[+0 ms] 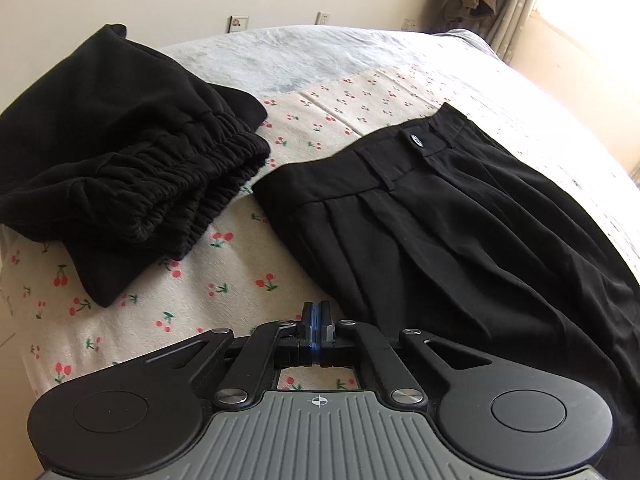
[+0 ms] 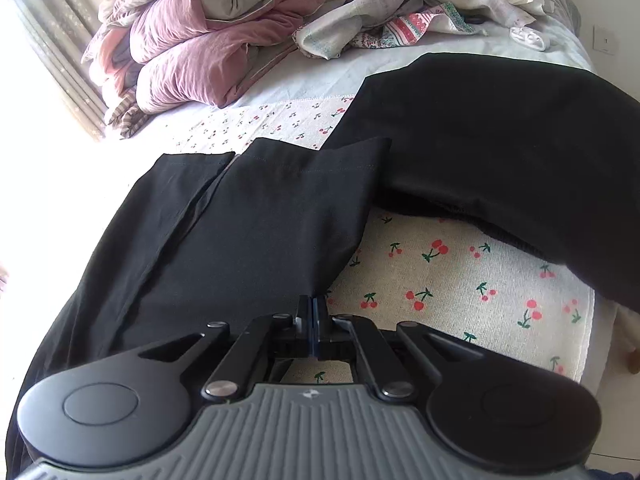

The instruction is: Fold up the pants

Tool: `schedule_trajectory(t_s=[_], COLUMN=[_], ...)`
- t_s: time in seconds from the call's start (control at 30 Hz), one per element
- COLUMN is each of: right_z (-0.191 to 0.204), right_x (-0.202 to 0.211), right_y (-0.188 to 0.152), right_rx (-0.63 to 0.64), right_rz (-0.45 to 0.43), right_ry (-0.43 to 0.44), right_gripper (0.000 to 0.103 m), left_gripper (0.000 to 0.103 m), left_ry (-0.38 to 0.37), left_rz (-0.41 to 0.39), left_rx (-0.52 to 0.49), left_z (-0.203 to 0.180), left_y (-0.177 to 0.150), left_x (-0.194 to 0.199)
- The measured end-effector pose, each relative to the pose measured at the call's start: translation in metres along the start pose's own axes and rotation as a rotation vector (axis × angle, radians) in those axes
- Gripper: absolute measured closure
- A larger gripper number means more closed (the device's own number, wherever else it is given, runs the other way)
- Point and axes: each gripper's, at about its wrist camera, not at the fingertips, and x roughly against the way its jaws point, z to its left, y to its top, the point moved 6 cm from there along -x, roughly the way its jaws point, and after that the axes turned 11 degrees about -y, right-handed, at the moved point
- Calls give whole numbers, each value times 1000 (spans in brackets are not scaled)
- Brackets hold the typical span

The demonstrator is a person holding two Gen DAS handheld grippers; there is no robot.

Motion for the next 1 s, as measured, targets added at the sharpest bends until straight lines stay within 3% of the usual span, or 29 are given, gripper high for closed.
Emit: schedule_trajectory(t_s=[0.1, 0.2, 0.27, 0.3, 0.33, 0.37, 0.4, 0.43, 0.47, 0.57, 0.6, 0.63, 0.8, 0.93, 1.0], right_z=[10, 8, 0, -1, 1, 5, 14, 23, 30, 52, 60, 69, 123, 170, 191], right_x=[10, 3, 15, 25, 37, 46, 53, 54, 52, 24, 10, -3, -52, -77, -93], right_y=[-2, -1, 13, 23, 31, 38, 44, 46, 46, 45, 45, 46, 56, 78, 96], right_rx=[109, 163, 164, 174, 187, 212, 263, 321, 361, 411, 415, 416, 473, 562, 587], right_rz=[-48, 39, 33, -9, -67, -121, -174, -200, -204, -137, -99, -74, -9, -53, -73], right_ry=[-21, -53, -103, -109, -100, -77, -39, -4, 16, 50, 58, 60, 73, 107, 100], right_gripper=[103, 103, 103, 99, 77, 64, 42, 31, 27, 26, 26, 26, 26, 26, 26], left_gripper=[103, 103, 88, 76, 68, 67, 67, 67, 66, 50, 32, 25, 23, 13, 13], left_ry=[-65, -122, -162, -172, -183, -187, -191, -197, -208, -227, -232, -240, -186, -181, -103], left_rz=[9, 55, 49, 47, 45, 45, 47, 54, 61, 51, 42, 48, 46, 115, 195], left_rx=[34, 73, 93, 98, 98, 100, 101, 96, 90, 93, 103, 99, -83, -289, -402], left_z=[14, 17, 15, 13, 11, 9, 7, 3, -1, -4, -6, -11, -66, -127, -145], left_y=[7, 5, 5, 4, 4, 5, 5, 5, 5, 17, 26, 36, 103, 150, 161], left_x=[3, -1, 3, 4, 5, 5, 5, 5, 5, 10, 11, 9, -25, -104, -156])
